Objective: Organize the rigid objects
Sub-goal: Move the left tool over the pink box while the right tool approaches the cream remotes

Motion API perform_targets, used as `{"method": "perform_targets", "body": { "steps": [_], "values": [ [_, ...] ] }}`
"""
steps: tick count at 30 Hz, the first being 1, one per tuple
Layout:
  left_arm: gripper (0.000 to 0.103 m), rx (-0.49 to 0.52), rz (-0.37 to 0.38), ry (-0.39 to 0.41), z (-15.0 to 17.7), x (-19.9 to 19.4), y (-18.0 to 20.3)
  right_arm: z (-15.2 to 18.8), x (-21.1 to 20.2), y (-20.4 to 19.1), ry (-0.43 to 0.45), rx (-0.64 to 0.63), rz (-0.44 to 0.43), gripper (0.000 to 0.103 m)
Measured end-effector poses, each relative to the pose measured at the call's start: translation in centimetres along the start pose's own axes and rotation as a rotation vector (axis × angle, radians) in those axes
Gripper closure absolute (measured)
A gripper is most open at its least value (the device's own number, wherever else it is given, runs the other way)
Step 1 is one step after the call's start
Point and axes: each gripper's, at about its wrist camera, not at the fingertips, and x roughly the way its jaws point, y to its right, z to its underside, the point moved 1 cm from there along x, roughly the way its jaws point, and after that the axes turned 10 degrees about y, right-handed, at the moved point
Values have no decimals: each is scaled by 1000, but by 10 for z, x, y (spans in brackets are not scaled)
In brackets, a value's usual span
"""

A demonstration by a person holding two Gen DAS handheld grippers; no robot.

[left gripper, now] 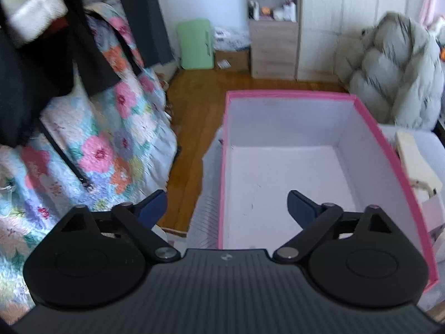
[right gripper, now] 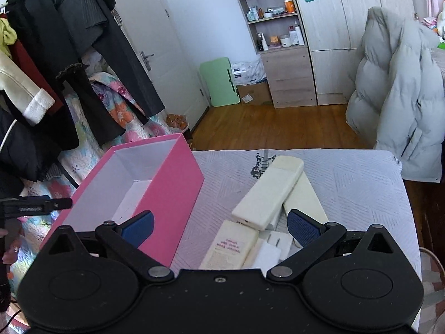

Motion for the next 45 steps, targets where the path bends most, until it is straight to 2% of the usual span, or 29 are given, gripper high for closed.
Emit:
{"method": "perform_targets", "body": {
  "steps": [3, 6, 8, 17, 20, 22, 24, 25, 29, 32, 36, 40, 41, 43, 45],
  "values": [
    [47, -23, 19, -63, 1, 22, 1, -1, 15, 0, -17, -12, 29, 0],
    [49, 48, -66, 19, 2, 25, 15, -2, 29, 1, -40, 0, 59, 0],
    [54, 109, -65, 34, 3, 26, 23, -2, 33, 0, -39, 1, 58, 0],
    [56, -2, -29, -65, 9, 36, -1, -9, 56, 4, -64, -49, 79, 0],
    [62, -9, -2, -50, 13, 31, -3, -13, 76, 17, -95, -16, 102, 0],
    [74, -26, -2, -60, 16, 31, -5, -16, 89, 29, -123, 42, 113, 0],
    [78, -54, 3, -67, 20, 34, -11, -19, 103, 38, -154, 83, 115, 6],
    [81, -62, 0, -71, 22, 36, -13, -21, 110, 41, -175, 90, 127, 13],
    [82, -20, -57, -61, 23, 39, -9, -24, 130, 45, -215, 85, 160, 17],
    [83, 14, -76, -25, 24, 37, -3, -25, 140, 47, -224, 78, 264, 17],
    [93, -1, -44, -17, 23, 39, -5, -26, 150, 46, -235, 108, 254, 17],
    [98, -14, -13, -7, 24, 40, -9, -24, 168, 48, -275, 129, 258, 15],
    [98, -15, -7, -5, 24, 40, -10, -24, 171, 47, -259, 120, 273, 11],
    [99, -21, -1, -3, 24, 40, -10, -24, 173, 48, -250, 114, 305, 11],
    [99, -19, -2, -5, 25, 40, -10, -24, 177, 48, -241, 99, 301, 10]
  ]
}}
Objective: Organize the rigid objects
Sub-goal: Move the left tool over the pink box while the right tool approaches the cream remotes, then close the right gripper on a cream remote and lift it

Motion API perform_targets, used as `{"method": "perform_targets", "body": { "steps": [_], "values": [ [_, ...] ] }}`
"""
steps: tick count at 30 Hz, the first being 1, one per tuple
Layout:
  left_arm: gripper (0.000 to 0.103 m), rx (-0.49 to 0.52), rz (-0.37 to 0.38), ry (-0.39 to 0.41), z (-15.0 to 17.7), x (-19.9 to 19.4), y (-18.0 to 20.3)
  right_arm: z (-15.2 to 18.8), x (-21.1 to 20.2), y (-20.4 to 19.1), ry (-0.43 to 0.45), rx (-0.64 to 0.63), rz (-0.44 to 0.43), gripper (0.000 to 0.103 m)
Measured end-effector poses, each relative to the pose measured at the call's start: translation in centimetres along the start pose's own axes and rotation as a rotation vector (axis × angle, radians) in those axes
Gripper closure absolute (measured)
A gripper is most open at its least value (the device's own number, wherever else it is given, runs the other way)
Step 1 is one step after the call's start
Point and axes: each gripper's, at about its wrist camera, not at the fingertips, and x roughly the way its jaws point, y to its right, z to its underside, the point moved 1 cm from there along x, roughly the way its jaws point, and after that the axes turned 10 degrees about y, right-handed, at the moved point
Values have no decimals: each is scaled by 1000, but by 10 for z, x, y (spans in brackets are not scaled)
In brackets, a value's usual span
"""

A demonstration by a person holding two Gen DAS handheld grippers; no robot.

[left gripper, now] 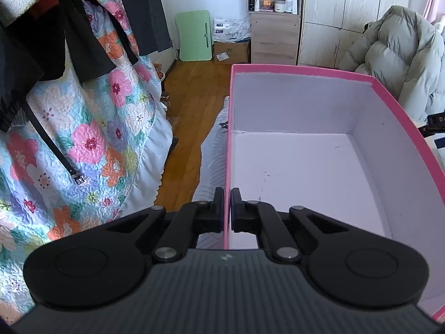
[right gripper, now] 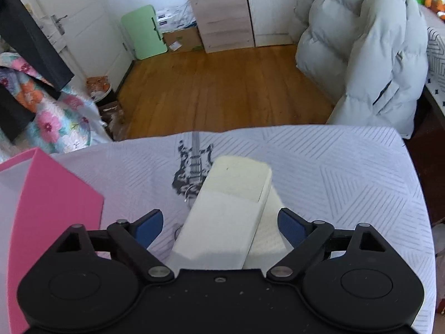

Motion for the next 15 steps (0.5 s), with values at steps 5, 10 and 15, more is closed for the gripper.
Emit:
{"method": "perform_targets", "body": {
  "steps": [5, 10, 15],
  "values": [
    [99, 5, 0, -1, 0, 1, 0, 2, 5, -8, 18, -83, 19, 11],
    [99, -9, 13, 3, 3, 0, 0, 5, -1, -9, 52, -163, 50, 33],
    [99, -13, 17, 0, 3, 1, 0, 2, -12, 5, 69, -92, 8, 36]
  ]
}}
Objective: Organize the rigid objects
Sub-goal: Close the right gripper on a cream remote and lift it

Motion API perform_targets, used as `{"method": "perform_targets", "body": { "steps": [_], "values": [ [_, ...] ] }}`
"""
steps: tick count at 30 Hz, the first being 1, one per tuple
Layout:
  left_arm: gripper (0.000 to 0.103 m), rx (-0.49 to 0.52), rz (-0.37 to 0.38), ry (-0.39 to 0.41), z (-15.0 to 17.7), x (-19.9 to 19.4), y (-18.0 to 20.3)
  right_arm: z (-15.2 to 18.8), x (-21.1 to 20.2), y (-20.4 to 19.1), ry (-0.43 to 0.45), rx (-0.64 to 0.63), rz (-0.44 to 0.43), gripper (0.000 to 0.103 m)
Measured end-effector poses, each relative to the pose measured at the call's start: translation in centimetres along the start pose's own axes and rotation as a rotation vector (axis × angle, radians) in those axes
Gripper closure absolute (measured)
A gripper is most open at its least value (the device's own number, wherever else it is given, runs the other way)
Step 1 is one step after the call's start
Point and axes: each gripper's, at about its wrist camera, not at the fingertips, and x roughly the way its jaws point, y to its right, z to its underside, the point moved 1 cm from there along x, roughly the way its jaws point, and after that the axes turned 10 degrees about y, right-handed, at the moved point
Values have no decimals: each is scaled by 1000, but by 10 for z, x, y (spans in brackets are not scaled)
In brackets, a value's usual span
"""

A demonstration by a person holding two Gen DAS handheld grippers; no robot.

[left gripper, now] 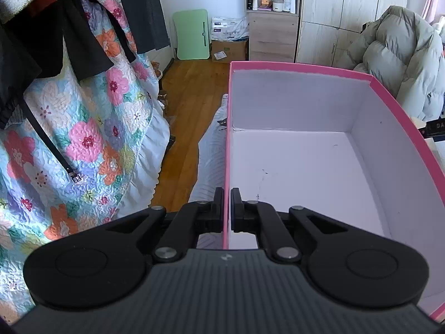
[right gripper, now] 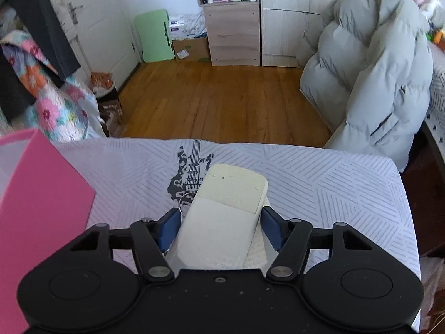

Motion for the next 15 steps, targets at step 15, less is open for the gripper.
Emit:
{"method": "perform_targets", "body": {
  "steps": [15],
  "values": [
    [100, -11, 5, 14, 3, 0, -1, 13, -95, -4, 208, 40, -110, 44]
  ]
}}
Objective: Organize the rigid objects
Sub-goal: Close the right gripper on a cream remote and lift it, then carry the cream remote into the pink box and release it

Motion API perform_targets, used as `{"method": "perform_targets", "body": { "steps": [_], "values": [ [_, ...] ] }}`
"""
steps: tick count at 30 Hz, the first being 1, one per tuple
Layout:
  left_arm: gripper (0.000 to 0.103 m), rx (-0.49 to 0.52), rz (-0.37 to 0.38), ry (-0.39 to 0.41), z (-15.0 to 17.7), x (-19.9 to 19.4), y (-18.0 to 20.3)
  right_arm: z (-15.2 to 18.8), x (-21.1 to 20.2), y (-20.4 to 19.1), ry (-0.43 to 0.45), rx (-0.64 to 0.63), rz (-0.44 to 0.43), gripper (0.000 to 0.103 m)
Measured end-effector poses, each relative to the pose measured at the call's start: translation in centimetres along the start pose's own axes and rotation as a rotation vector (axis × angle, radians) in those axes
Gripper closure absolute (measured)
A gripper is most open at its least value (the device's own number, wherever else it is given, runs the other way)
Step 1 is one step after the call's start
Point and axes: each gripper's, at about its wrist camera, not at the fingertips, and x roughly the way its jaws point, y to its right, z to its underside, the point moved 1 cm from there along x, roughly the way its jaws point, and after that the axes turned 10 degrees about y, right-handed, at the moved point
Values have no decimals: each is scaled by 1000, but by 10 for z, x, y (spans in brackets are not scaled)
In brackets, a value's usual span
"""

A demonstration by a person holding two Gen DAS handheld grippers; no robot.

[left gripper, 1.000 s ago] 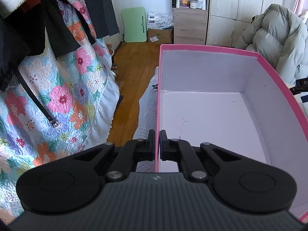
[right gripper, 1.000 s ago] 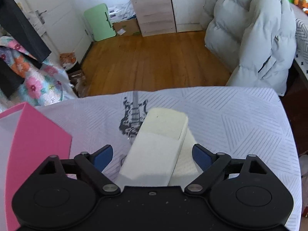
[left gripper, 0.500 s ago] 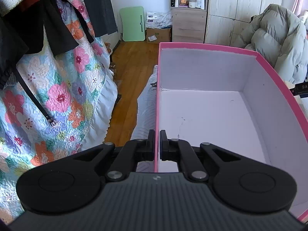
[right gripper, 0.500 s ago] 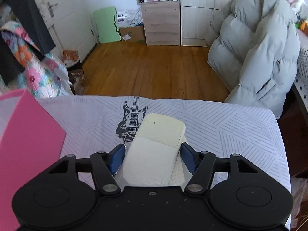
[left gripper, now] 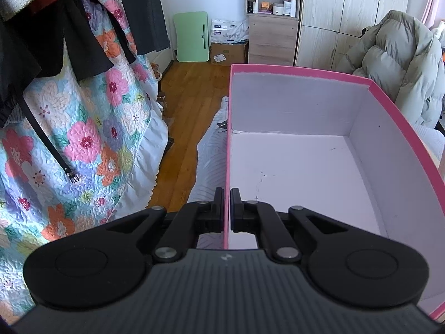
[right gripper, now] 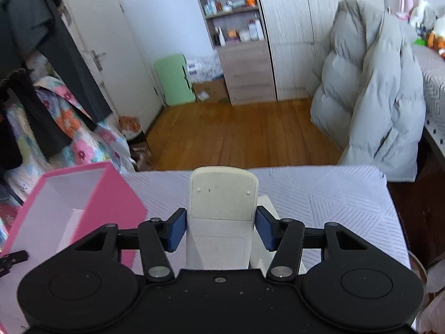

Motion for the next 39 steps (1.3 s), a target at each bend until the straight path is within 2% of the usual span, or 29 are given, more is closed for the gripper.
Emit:
{"method": "perform_targets", "body": {
  "steps": [9, 17, 20, 23, 26, 30, 35, 36, 39],
  "values": [
    [101, -2, -4, 28, -1, -3, -1, -24, -44, -47, 145, -153, -65, 44],
    [101, 5, -9, 47, 1, -7, 1, -54, -45, -110, 213, -170, -313, 44],
    [100, 5, -9, 47, 0, -6, 1, -59, -24, -139, 177, -185, -409, 44],
    [101, -3, -7, 53, 0, -7, 2, -56, 10, -168, 107, -190, -464, 44],
    [100, 4, -11, 52, 0, -7, 3, -48, 52, -194, 64, -198, -468, 44],
    [101, -2, -7, 53, 0, -8, 3, -24, 84, -212, 43, -179, -464, 44],
    [101, -6, -4, 64, 0, -8, 3, 17, 86, -211, -104, -241, -415, 44],
    [101, -9, 0, 68, 0, -9, 2, 19, 80, -210, -101, -248, -421, 44],
    [101, -10, 1, 79, 1, -10, 0, 25, 58, -206, -166, -292, -434, 44]
  ]
}}
